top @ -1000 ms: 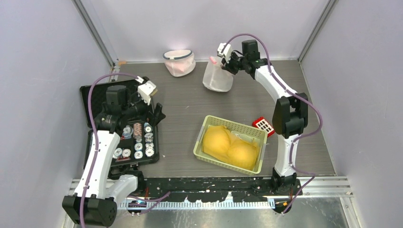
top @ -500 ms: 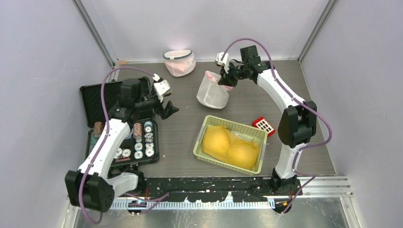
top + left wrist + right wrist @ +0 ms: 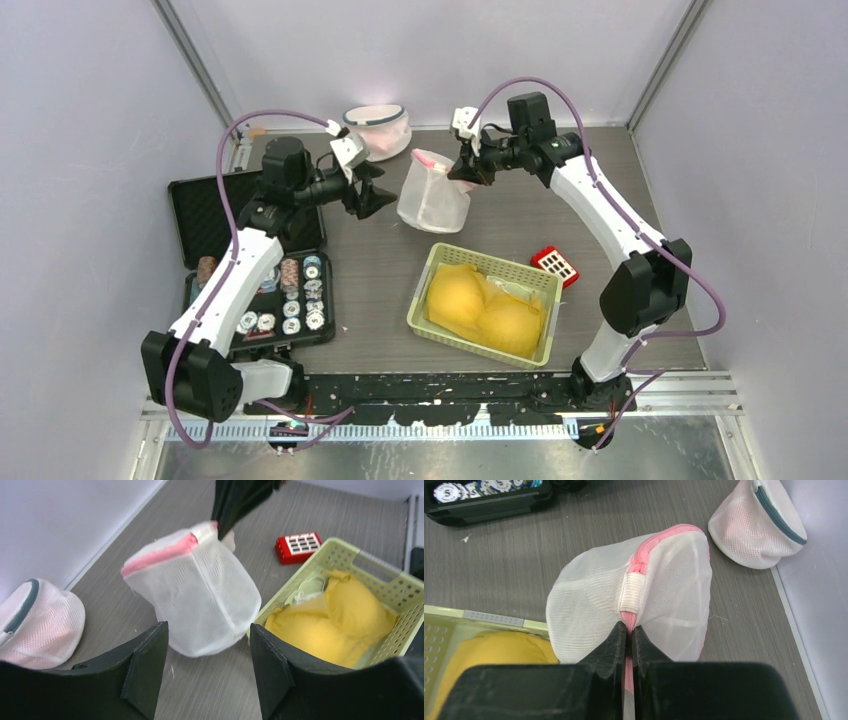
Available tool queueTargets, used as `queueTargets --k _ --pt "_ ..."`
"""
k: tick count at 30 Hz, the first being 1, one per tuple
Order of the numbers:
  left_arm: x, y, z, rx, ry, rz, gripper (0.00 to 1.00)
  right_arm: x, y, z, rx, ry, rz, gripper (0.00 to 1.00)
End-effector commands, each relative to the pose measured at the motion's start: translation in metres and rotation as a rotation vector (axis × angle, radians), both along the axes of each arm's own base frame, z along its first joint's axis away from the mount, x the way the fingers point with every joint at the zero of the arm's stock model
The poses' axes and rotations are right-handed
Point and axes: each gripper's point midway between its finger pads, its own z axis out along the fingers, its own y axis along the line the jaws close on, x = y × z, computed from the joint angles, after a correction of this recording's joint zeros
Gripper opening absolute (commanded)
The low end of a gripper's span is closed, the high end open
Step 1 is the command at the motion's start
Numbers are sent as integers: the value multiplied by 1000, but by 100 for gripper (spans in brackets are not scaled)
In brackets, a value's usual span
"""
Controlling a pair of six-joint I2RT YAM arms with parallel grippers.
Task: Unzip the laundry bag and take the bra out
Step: Unzip the laundry bag at the center of the board.
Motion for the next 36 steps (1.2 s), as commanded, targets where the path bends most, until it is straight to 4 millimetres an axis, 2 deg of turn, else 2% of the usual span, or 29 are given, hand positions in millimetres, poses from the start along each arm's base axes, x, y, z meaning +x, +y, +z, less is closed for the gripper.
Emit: queueTargets --k 1,4,8,11,14,20,23,26,32,36 --pt "9 -8 49 -116 -3 42 62 -19 14 40 74 -100 64 1" --pt "20 -8 52 -134 81 122 60 -26 20 45 78 -127 88 1" --pt "18 -12 52 -133 136 107 59 -34 27 54 88 -155 121 1" --pt "-3 -18 53 -82 60 -34 58 -43 32 61 94 -174 152 1" --pt "-16 -16 53 -49 -22 -87 57 -53 37 67 93 -198 183 1" --pt "-16 -14 51 -21 -5 -76 57 -71 45 77 91 -248 240 1" --pt "-19 -13 51 -3 -42 -99 61 -78 47 80 82 -268 268 1" --pt "-28 -12 48 45 -123 -153 62 -84 50 80 69 -287 294 1" --pt "-49 -9 57 95 -287 -231 60 -92 55 81 65 -294 316 1" --pt "-57 -10 57 105 -321 -256 57 -95 59 83 71 -298 329 1"
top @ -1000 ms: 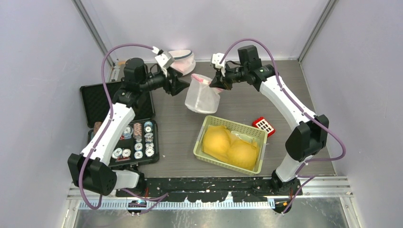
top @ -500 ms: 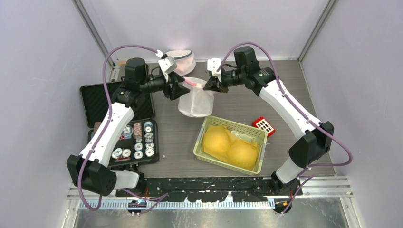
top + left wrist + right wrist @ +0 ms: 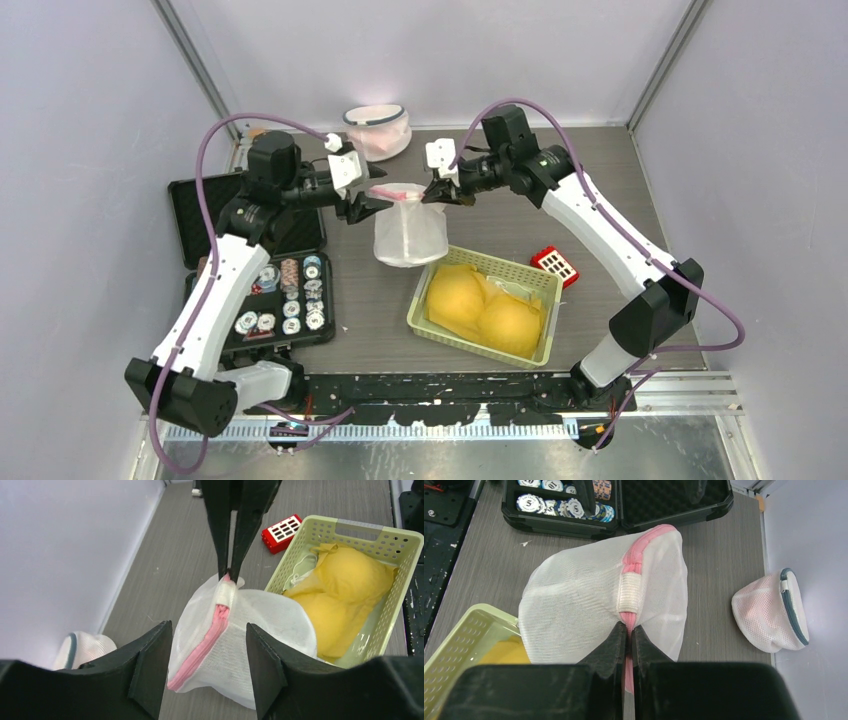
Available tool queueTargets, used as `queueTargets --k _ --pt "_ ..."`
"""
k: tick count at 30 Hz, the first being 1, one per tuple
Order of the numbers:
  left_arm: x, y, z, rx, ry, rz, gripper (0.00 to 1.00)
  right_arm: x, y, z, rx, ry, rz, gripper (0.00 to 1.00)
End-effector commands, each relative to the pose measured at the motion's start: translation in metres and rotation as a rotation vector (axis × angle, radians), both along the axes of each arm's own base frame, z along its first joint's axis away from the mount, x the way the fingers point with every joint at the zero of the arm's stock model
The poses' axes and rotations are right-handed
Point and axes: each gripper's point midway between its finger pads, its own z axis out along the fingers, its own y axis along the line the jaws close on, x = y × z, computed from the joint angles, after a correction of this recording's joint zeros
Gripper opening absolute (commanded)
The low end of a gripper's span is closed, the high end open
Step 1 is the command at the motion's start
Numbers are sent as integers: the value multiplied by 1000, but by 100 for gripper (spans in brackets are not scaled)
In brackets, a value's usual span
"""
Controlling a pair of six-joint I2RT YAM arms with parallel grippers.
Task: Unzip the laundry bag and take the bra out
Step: Unzip the laundry bag at the center of the board.
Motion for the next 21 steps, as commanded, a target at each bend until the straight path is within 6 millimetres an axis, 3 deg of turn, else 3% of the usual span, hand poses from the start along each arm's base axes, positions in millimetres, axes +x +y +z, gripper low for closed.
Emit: queueTargets --k 1,5,15,21 --pt "-19 -4 13 7 -109 -78 55 -11 5 46 79 -120 47 0" --pt "-14 -5 16 -28 -16 -35 47 -13 10 49 87 -130 57 1" --pt "-11 -2 -4 -20 89 22 49 -19 15 57 104 -136 63 1" --pt "-15 -3 -12 -6 137 2 41 -21 16 62 124 -136 63 1"
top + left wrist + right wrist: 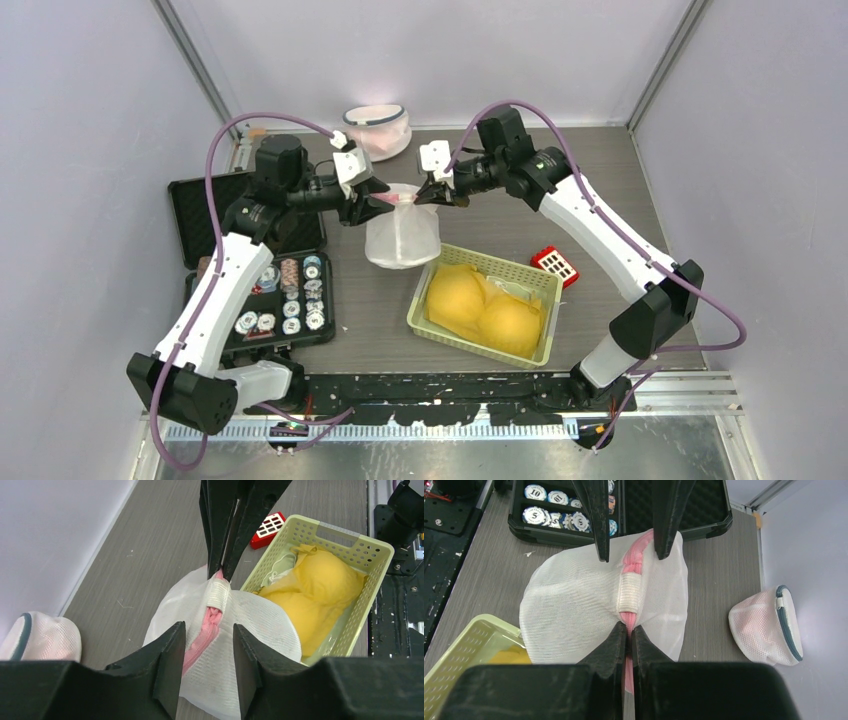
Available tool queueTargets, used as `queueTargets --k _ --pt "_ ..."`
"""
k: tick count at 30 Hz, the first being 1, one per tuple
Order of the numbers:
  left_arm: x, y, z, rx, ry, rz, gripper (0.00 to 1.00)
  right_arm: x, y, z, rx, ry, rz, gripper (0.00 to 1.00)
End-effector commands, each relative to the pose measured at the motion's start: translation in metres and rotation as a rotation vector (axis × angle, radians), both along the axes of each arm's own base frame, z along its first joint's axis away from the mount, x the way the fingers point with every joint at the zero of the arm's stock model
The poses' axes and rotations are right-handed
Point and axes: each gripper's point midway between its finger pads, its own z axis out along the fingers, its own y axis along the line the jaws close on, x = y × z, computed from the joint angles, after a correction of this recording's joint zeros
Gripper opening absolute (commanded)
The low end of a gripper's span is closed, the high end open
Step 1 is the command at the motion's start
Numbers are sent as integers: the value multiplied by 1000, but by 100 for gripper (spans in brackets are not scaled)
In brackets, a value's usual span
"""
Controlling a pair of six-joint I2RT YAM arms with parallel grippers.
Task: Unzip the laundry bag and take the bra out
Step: Unzip the laundry bag at the center of the board.
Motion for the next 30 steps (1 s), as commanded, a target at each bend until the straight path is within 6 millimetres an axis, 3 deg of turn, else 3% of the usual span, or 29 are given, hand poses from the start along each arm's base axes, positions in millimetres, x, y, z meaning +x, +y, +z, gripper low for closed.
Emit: queueTargets --k 1,3,5,12,18,19,23,30 --pt "-6 -1 1 1 20 -16 39 -10 3 53 110 -115 26 1" --pt "-7 -1 1 -1 26 -21 32 -11 3 54 113 -116 29 1" --pt "-7 -2 0 -4 34 -21 31 -13 4 55 117 -118 34 1" --pt "-3 -1 -5 3 32 -4 52 -15 4 58 133 -119 37 1" --pt "-5 -1 -10 17 39 -19 42 -16 3 60 142 -118 33 1" --pt "-6 -1 -11 19 37 -20 44 -15 3 61 146 -119 30 1" --pt "-6 0 -12 13 12 -15 67 -16 5 66 166 -103 28 1" --pt "-3 -3 2 -57 -35 1 69 -21 7 71 188 -89 40 1"
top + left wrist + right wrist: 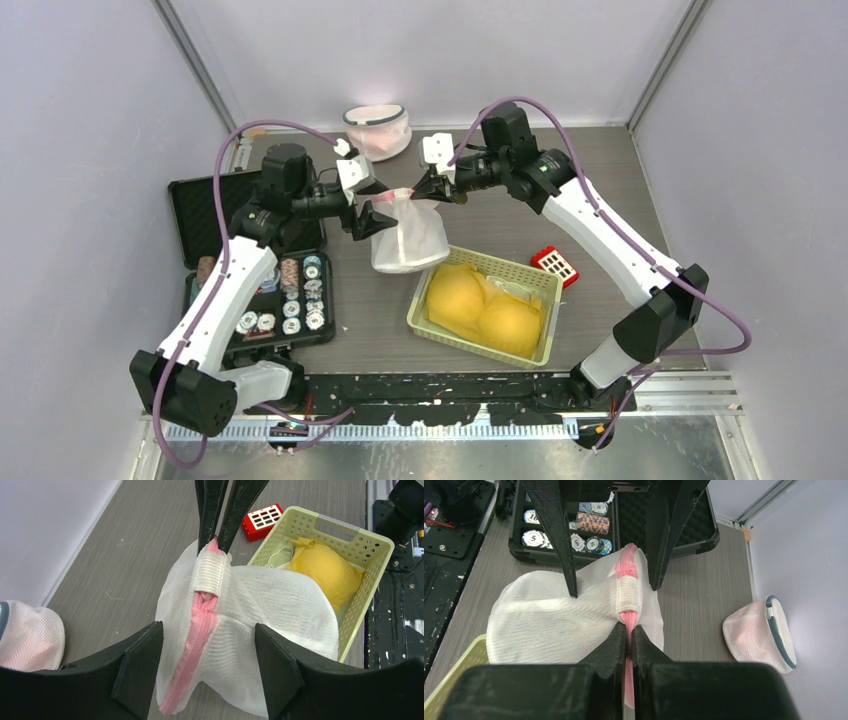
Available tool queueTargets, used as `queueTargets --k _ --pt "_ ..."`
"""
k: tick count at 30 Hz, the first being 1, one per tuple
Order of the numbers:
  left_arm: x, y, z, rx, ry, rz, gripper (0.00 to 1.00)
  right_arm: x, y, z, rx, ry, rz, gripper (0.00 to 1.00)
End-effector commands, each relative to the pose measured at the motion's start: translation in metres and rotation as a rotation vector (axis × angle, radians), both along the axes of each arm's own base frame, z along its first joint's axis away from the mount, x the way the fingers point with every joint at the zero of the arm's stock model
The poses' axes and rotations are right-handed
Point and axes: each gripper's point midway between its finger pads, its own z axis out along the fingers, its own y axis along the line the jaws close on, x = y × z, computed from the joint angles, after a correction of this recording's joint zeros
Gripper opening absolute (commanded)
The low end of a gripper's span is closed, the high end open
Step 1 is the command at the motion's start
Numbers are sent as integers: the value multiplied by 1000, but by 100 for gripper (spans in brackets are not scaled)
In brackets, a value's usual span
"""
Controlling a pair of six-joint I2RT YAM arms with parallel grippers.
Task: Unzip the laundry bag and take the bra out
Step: Unzip the laundry bag at the center of the board.
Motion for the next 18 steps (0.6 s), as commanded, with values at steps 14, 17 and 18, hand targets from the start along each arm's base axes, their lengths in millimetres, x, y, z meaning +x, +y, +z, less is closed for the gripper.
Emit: queueTargets --k 14,17,18 --pt "-25 -14 50 -193 -116 -99 75 -22 0 56 140 -118 44 1" --pt "-21 -15 52 -214 -82 -85 68 -23 0 58 148 -110 47 1" --pt "-20 -16 53 -220 -72 -80 64 -24 0 59 149 -109 48 1"
